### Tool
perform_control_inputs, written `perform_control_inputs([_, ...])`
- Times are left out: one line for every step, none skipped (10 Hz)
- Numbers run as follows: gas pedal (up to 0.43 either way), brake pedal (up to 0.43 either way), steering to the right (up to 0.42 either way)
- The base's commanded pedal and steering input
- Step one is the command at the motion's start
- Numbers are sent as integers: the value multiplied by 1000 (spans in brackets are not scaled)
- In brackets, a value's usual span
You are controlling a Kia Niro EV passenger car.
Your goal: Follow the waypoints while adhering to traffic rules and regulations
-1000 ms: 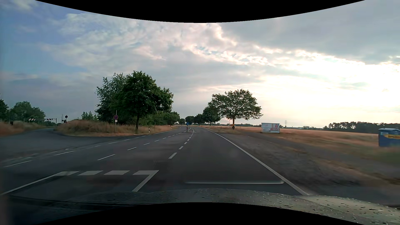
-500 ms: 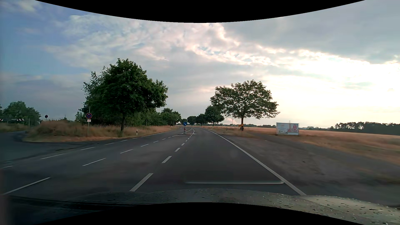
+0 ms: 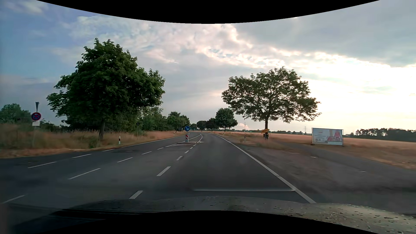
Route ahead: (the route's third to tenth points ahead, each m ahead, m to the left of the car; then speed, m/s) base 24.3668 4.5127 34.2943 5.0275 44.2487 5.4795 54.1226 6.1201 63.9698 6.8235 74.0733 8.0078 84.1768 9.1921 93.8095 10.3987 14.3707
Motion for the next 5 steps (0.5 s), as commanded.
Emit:
perform_control_inputs([268,0,-14])
perform_control_inputs([268,0,-14])
perform_control_inputs([260,0,-15])
perform_control_inputs([260,0,-15])
perform_control_inputs([260,0,-15])
